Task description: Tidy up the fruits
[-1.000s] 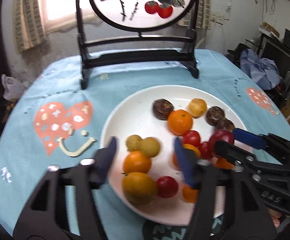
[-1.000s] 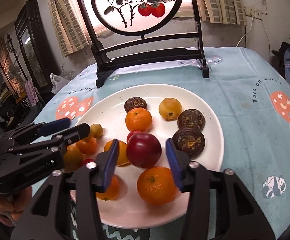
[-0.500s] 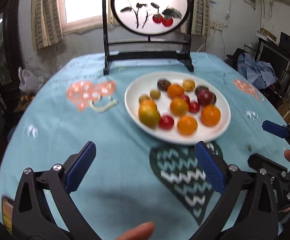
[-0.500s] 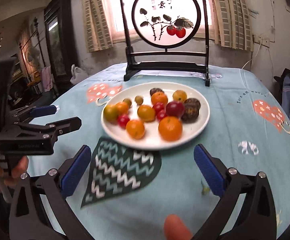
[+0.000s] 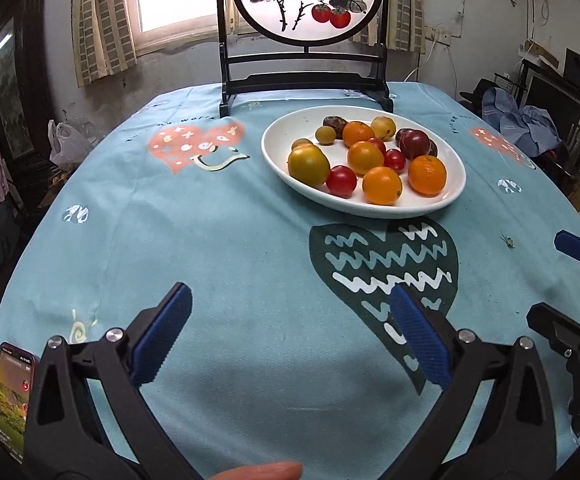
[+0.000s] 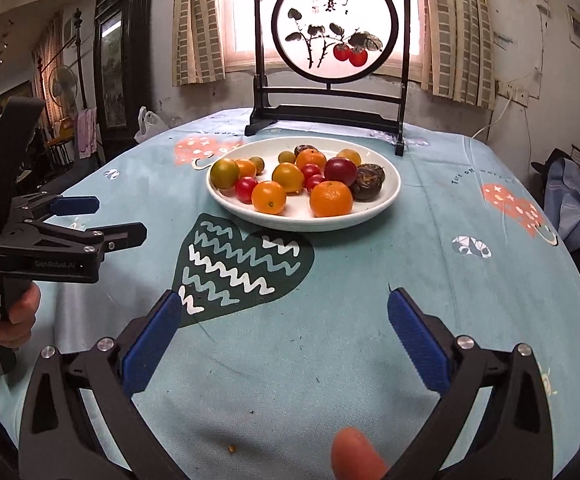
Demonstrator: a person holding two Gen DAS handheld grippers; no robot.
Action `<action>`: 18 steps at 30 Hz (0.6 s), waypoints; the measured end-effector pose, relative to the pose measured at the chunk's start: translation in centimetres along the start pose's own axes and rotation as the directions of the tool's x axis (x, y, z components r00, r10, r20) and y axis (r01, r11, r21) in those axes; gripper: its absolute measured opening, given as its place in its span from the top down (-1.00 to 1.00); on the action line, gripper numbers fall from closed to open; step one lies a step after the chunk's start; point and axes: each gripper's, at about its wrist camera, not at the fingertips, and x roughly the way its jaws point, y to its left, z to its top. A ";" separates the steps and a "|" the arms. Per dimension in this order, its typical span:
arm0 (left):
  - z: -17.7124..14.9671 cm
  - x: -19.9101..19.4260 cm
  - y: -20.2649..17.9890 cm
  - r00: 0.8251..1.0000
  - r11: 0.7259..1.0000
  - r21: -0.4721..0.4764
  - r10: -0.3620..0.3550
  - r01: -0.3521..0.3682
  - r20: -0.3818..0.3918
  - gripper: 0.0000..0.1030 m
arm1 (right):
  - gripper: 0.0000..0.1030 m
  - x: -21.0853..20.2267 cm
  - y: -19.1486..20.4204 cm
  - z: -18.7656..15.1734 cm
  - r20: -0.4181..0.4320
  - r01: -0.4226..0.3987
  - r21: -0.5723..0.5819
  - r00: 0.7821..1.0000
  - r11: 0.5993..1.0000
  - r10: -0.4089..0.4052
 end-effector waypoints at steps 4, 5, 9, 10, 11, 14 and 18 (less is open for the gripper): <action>0.0 0.1 0.0 1.000 1.000 0.004 0.002 -0.002 -0.001 -0.96 | -0.97 -0.1 0.2 -0.1 -0.001 0.001 -0.009 1.000 1.000 -0.001; 0.0 0.0 0.0 1.000 1.000 0.005 0.001 -0.001 0.000 -0.96 | -0.97 -0.1 0.2 -0.1 -0.001 0.001 -0.011 1.000 1.000 -0.001; 0.0 0.0 -0.1 1.000 1.000 0.007 0.007 -0.007 0.005 -0.96 | -0.97 0.0 0.2 -0.1 -0.006 0.001 -0.010 1.000 1.000 -0.001; 0.0 0.0 -0.1 1.000 1.000 0.008 0.007 -0.007 0.004 -0.96 | -0.97 0.0 0.2 -0.1 -0.007 0.001 -0.010 1.000 1.000 -0.001; 0.0 0.1 -0.2 1.000 1.000 0.009 0.009 -0.009 0.003 -0.96 | -0.97 0.0 0.2 -0.2 -0.008 0.001 -0.008 1.000 1.000 -0.001; -0.1 0.0 -0.2 1.000 1.000 0.014 0.012 -0.012 0.004 -0.96 | -0.97 0.2 0.1 -0.1 -0.014 0.003 -0.002 1.000 1.000 -0.003; -0.1 -0.1 -0.2 1.000 1.000 0.015 0.017 -0.017 0.012 -0.96 | -0.97 0.2 0.0 -0.1 -0.017 0.004 0.001 1.000 1.000 -0.004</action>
